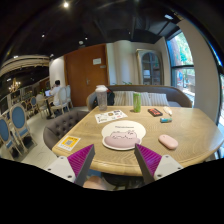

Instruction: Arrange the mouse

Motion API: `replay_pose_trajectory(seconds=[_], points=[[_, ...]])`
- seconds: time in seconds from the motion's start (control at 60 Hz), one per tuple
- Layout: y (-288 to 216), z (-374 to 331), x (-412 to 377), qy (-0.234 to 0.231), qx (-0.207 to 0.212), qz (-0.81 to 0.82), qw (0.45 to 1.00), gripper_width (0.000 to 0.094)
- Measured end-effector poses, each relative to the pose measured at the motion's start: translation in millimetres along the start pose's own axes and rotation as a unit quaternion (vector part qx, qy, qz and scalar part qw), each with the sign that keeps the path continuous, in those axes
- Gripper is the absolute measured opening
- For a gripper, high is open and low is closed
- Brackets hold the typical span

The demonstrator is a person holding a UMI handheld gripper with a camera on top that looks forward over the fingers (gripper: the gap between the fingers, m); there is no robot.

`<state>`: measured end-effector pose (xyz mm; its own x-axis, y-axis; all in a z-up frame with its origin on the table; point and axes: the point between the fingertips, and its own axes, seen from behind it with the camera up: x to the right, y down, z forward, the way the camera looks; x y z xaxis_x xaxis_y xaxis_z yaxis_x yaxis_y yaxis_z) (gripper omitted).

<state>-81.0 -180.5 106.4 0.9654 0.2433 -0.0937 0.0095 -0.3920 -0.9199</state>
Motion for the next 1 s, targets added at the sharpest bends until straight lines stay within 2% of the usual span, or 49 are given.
replay_pose_trajectory(seconds=[0.367, 0.517, 0.7, 0.883, 1.0], points=[[20.3, 16.7, 29.5, 0.006, -0.018, 0.013, 1.0, 0.0832], [35.5, 27.9, 82.2, 0.04, -0.032, 0.023, 0.998, 0.0829], [58.7, 46.8, 169.1, 0.109, -0.046, 0.021, 0.993, 0.0836], [77.6, 64.8, 218.0, 0.14, -0.064, 0.033, 0.987, 0.0836], [67.6, 78.8, 240.0, 0.158, -0.057, 0.026, 0.985, 0.0839]])
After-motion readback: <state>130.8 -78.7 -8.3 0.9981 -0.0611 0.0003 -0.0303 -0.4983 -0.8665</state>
